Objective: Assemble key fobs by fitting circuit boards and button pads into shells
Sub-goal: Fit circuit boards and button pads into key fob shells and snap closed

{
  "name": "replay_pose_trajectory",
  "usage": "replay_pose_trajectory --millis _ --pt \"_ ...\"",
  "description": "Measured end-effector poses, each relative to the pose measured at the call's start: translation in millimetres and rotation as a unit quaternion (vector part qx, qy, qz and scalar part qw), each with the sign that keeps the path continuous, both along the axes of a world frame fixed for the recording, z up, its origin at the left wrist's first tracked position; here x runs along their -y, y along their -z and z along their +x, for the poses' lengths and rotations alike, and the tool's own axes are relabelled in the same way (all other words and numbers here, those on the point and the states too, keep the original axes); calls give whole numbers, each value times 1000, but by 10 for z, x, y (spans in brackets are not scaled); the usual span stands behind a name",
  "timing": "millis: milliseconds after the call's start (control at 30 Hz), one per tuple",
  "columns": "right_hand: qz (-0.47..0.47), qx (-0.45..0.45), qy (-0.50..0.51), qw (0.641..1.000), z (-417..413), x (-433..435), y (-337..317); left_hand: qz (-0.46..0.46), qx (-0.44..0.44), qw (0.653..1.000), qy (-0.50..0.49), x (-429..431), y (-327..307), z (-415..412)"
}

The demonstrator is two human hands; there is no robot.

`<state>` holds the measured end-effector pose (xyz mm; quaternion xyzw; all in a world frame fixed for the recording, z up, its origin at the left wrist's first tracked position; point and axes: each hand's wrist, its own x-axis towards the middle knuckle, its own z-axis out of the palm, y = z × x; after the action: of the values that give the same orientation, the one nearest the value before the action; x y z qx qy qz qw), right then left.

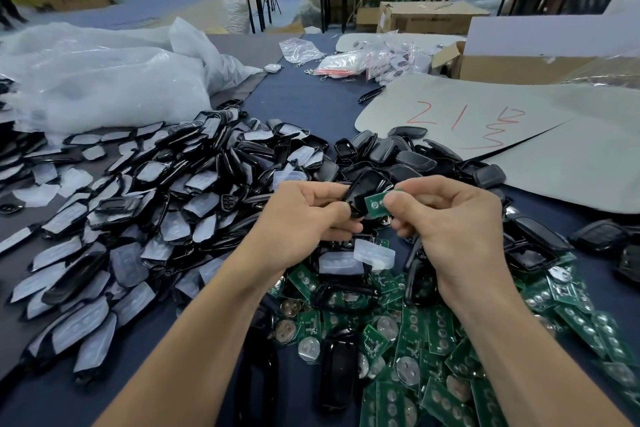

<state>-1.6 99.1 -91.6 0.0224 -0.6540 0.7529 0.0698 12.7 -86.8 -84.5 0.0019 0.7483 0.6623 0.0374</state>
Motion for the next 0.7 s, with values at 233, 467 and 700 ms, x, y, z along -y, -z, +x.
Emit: replay_pose_trajectory --millis 233,467,700 --pt "131 -79 14 988 57 36 22 -12 -7 1000 -4 -34 13 27" --pt "214 -90 40 972 80 45 1 -35 -13 999 0 -51 41 24" --pt "245 -111 81 960 145 95 -41 -40 -30 998 -47 -123 38 49"
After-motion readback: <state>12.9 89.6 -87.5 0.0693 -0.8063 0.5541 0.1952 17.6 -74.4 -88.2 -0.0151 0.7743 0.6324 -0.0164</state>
